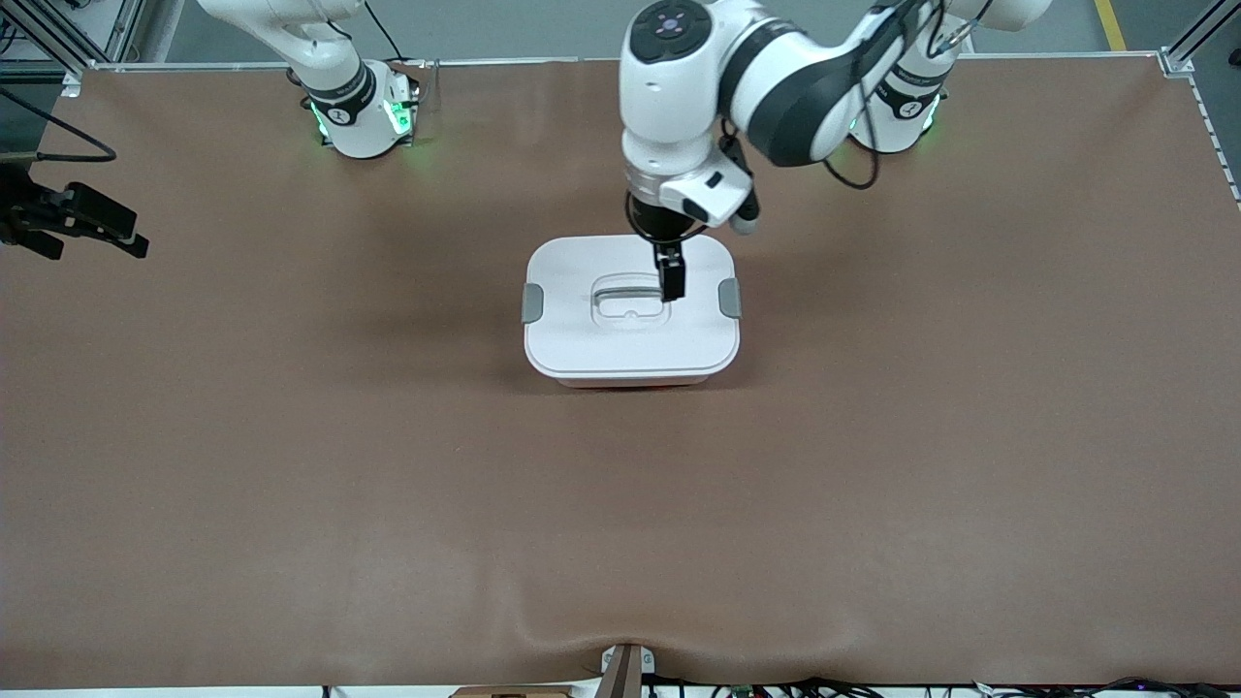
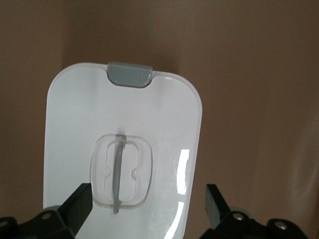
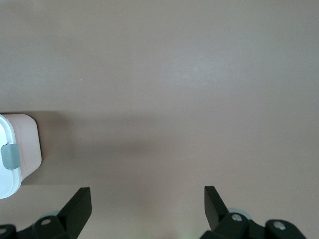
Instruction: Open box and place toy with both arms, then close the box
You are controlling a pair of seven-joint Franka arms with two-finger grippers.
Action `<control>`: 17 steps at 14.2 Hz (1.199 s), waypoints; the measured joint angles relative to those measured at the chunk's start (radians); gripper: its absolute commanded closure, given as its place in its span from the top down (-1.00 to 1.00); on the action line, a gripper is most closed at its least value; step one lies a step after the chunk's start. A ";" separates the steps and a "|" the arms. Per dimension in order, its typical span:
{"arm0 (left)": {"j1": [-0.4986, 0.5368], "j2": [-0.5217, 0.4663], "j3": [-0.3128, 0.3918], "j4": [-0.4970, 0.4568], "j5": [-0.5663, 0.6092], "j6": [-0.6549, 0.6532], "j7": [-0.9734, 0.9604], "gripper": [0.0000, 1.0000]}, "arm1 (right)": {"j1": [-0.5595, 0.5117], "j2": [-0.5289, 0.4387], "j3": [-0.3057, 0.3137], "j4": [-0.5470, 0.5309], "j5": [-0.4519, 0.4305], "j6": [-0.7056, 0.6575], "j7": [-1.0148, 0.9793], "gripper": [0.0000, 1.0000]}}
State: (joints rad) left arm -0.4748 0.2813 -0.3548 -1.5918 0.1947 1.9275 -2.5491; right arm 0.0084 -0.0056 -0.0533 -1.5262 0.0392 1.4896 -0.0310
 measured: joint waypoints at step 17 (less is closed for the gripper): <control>0.496 -0.177 0.006 0.128 -0.080 -0.377 1.083 1.00 | 0.000 0.000 -0.001 0.000 0.000 0.001 0.000 1.00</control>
State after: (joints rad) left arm 0.0208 0.1047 -0.3490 -1.4637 0.1152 1.5501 -1.4663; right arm 0.0083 -0.0052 -0.0541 -1.5262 0.0392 1.4904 -0.0310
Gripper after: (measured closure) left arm 0.000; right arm 0.000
